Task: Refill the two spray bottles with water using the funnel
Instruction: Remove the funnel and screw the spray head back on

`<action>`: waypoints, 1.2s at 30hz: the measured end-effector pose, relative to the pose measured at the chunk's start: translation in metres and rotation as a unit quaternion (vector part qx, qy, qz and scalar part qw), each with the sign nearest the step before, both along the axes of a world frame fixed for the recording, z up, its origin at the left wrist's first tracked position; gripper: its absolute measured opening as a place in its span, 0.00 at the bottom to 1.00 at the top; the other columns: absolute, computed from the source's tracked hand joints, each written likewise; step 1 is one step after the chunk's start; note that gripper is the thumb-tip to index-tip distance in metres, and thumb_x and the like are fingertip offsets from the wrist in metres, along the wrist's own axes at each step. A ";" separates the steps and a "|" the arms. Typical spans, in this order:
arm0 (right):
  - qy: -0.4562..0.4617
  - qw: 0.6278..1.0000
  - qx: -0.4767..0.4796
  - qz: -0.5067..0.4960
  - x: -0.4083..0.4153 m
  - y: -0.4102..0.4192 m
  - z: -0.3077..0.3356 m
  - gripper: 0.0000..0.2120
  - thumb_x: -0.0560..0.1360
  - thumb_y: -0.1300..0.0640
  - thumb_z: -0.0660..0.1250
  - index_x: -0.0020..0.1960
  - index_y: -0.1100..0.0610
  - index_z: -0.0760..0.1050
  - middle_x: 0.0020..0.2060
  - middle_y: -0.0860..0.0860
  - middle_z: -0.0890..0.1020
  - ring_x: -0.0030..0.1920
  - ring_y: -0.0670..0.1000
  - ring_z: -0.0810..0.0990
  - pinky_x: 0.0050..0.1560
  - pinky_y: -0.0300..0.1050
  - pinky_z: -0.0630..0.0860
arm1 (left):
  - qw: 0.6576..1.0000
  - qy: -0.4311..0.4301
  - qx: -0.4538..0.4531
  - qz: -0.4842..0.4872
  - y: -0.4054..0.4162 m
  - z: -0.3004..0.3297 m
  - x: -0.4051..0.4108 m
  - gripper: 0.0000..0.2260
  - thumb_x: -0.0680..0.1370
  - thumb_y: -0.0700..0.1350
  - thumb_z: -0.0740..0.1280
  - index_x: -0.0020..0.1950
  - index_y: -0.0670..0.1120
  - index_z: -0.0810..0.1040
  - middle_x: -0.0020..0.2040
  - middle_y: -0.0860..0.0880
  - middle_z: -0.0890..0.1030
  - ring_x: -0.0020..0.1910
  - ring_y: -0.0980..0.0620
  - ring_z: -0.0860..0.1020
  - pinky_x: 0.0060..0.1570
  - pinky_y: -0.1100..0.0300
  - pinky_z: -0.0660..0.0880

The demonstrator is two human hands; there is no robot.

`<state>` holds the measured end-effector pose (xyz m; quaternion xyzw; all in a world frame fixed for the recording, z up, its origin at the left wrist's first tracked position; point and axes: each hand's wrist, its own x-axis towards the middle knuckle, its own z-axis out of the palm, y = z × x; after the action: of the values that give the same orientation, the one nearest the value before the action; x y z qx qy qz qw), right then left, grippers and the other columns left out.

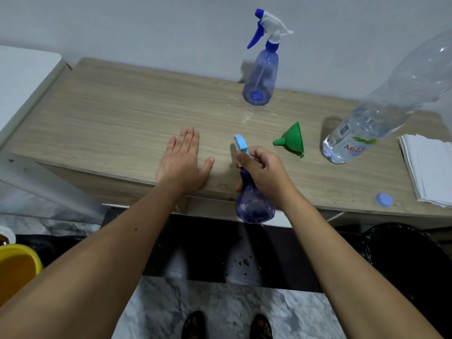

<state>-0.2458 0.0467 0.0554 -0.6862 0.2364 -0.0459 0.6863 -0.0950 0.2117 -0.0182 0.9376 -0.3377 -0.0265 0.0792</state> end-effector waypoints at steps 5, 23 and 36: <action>-0.005 1.000 0.019 0.001 -0.004 0.001 0.002 0.11 0.84 0.48 0.67 0.49 0.55 0.78 0.55 0.64 0.81 0.31 0.62 0.84 0.35 0.50 0.80 | 1.000 0.002 -0.001 0.001 0.000 0.000 -0.001 0.42 0.80 0.67 0.45 0.86 0.41 0.50 0.87 0.43 0.51 0.86 0.48 0.47 0.84 0.48 0.44; -0.117 0.992 0.018 -0.041 -0.015 -0.023 0.016 0.14 0.74 0.61 0.78 0.57 0.55 0.80 0.50 0.58 0.85 0.48 0.52 0.88 0.58 0.47 0.83 | 0.976 0.099 -0.163 -0.108 0.007 0.012 -0.006 0.46 0.79 0.76 0.49 0.83 0.42 0.65 0.84 0.43 0.64 0.84 0.46 0.59 0.83 0.48 0.54; -0.160 0.985 0.001 -0.068 0.037 -0.039 0.032 0.12 0.78 0.68 0.73 0.60 0.61 0.81 0.51 0.54 0.88 0.54 0.50 0.85 0.68 0.52 0.79 | 0.865 0.239 -0.421 -0.135 -0.043 0.037 -0.022 0.36 0.65 0.61 0.83 0.69 0.49 0.79 0.64 0.50 0.84 0.64 0.54 0.83 0.67 0.49 0.78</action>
<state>-0.2089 0.0075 0.0873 -0.6518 0.1697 -0.2019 0.7110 -0.1166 0.1685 0.0189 0.7253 -0.4109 -0.1153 0.5403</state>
